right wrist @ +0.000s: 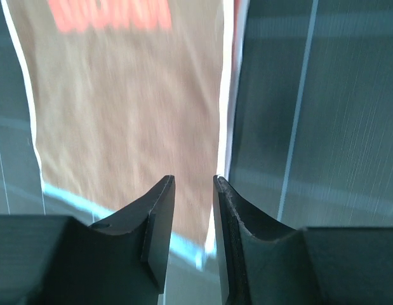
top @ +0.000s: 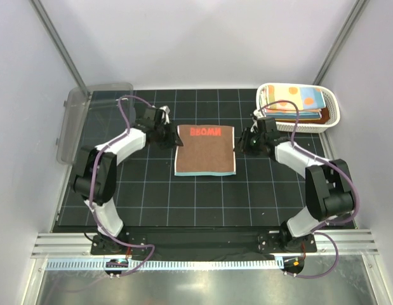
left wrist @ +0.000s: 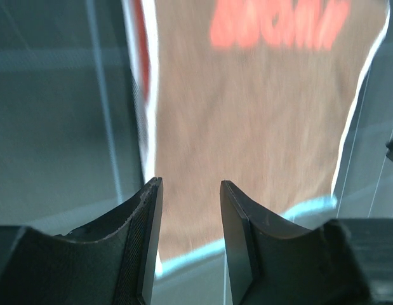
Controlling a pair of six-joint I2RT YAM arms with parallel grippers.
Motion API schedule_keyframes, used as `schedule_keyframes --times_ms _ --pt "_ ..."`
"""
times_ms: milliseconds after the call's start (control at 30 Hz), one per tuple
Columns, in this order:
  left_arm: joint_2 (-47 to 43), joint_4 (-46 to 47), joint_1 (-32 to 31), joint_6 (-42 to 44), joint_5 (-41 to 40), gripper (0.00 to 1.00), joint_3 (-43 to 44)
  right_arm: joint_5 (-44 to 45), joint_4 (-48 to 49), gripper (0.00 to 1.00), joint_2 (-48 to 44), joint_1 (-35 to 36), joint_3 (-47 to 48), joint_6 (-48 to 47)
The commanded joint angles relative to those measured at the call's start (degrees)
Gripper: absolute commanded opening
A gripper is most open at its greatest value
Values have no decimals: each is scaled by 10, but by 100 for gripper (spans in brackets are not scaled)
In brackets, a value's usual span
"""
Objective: Fold and stack the towels
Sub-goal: Fold the towel
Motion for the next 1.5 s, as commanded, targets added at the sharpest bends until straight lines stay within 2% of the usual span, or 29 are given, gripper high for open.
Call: schedule_keyframes --times_ms 0,200,500,833,1467 --pt "51 14 39 13 15 45 82 49 34 38 40 3 80 -19" --pt "158 3 52 54 57 45 203 60 43 38 127 -8 171 -22" --pt "256 -14 63 71 72 43 308 56 41 38 241 -20 269 -22" --pt "296 -9 75 76 96 40 344 36 67 37 284 -21 296 5" --pt "292 8 75 54 138 32 327 19 92 32 288 -21 301 31"
